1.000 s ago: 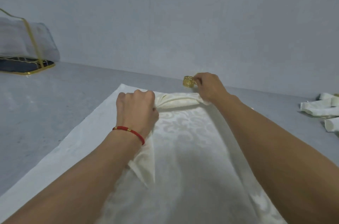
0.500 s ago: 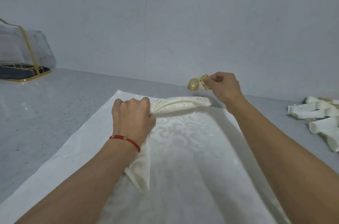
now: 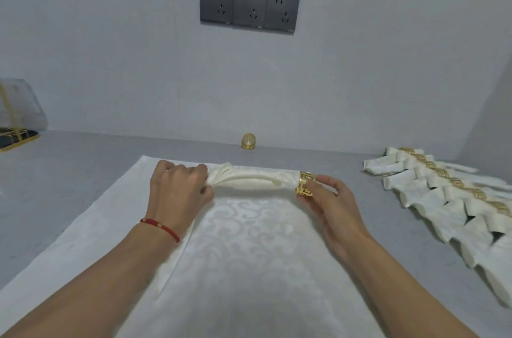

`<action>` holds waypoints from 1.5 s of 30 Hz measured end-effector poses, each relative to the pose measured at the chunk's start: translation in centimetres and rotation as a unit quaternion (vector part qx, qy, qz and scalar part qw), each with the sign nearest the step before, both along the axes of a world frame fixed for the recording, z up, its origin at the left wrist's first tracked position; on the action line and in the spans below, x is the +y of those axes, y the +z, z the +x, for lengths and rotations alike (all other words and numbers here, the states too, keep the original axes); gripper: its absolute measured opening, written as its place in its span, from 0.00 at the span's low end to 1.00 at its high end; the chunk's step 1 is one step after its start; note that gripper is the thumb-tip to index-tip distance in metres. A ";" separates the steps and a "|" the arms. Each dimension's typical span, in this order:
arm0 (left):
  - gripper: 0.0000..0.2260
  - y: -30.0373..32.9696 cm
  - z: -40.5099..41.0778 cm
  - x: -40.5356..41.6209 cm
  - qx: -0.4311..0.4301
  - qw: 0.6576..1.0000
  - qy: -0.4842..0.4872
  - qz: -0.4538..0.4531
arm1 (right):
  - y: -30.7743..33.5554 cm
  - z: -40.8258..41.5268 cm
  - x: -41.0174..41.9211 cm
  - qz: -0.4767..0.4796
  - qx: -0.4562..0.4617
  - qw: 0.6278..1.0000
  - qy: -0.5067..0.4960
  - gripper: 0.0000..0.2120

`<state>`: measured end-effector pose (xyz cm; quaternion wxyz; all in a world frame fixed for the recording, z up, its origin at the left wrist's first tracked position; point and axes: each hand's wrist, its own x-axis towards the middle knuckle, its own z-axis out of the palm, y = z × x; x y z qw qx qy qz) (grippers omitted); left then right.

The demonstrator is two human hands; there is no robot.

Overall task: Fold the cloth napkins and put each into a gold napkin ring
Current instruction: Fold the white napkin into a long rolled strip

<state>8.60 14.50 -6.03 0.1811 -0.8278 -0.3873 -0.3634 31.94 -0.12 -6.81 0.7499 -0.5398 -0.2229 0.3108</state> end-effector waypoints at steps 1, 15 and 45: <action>0.04 0.0 0.0 0.0 0.004 1.000 -0.001 -0.008 | 0.0 -0.2 0.0 0.007 0.000 1.000 0.011 0.19; 0.03 -0.3 -1.2 1.9 -0.016 0.995 -0.078 -0.058 | 0.6 1.6 -0.8 0.036 -0.081 0.993 0.074 0.17; 0.02 -0.4 1.7 -0.9 0.024 0.976 -0.216 0.024 | 1.4 -3.2 -1.5 -0.161 -0.635 0.755 0.026 0.18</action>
